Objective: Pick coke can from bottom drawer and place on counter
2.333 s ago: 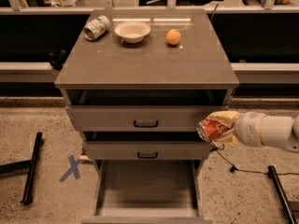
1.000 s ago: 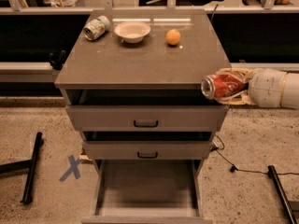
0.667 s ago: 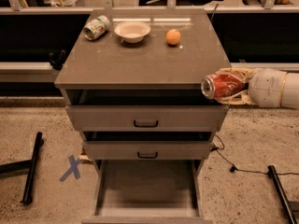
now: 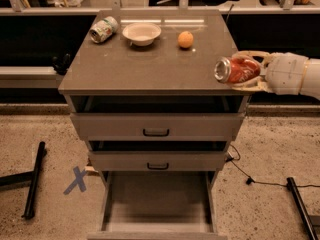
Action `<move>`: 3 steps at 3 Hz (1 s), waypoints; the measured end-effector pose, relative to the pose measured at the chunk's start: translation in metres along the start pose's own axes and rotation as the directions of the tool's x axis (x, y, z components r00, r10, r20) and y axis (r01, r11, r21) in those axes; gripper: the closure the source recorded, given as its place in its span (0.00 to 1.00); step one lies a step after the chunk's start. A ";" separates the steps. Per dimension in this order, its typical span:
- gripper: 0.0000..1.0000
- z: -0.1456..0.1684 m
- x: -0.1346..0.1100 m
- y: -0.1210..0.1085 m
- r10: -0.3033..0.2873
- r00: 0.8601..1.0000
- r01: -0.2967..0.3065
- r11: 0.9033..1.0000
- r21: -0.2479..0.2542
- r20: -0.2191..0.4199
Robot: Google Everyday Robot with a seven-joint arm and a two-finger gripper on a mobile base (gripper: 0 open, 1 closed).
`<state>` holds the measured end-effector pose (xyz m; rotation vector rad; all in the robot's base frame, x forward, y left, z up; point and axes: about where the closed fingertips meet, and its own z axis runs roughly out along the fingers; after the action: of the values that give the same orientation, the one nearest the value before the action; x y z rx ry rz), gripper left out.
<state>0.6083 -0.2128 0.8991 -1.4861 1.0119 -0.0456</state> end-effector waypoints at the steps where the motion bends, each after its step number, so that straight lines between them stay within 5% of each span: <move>1: 1.00 0.016 0.010 -0.015 0.111 0.994 -0.111 0.994 -0.011 0.003; 3: 1.00 0.058 0.019 -0.035 0.258 0.965 -0.255 0.963 -0.085 0.034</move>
Offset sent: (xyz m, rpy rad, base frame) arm 0.0751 0.0254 0.0064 0.1549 0.2989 -0.0061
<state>0.6719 -0.1846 0.9045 -1.4103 1.1735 0.2158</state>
